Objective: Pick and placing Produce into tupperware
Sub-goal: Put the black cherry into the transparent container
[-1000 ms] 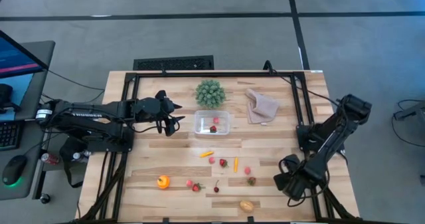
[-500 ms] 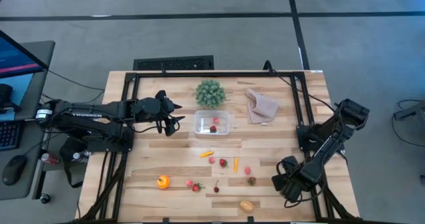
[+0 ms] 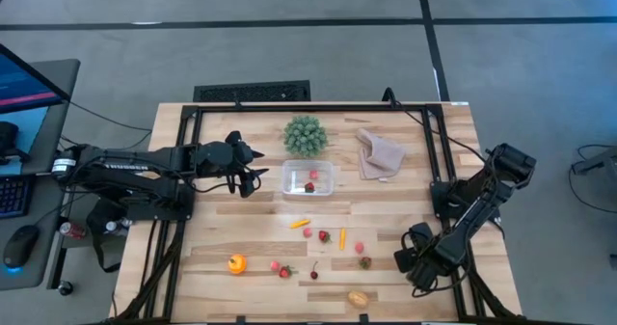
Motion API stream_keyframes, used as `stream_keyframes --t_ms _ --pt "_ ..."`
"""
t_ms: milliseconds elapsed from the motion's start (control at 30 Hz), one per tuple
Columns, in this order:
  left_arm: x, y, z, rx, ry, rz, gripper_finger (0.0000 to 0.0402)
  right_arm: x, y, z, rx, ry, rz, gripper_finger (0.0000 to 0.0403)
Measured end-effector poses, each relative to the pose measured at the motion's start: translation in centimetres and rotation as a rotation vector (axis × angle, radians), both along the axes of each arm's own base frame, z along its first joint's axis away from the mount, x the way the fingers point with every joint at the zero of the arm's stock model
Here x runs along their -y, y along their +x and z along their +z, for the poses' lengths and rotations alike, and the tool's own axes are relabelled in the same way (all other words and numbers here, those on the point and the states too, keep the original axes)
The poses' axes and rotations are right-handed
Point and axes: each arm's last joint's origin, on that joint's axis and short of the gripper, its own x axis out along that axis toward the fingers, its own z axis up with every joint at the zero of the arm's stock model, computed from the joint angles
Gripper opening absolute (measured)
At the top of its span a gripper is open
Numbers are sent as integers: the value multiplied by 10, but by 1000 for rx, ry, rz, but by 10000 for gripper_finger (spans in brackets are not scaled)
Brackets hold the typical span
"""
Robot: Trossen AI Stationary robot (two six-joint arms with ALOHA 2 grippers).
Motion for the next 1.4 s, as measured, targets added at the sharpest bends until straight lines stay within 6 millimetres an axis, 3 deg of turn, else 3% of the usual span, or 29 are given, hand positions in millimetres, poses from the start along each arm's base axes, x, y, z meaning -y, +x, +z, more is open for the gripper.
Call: stream_keyframes --t_ms 533,1400 --pt "0 0 0 6 -6 4 209 0 0 0 1 2 8 172" --pt "0 0 0 3 -4 3 209 -2 3 -1 -20 63 -15 166"
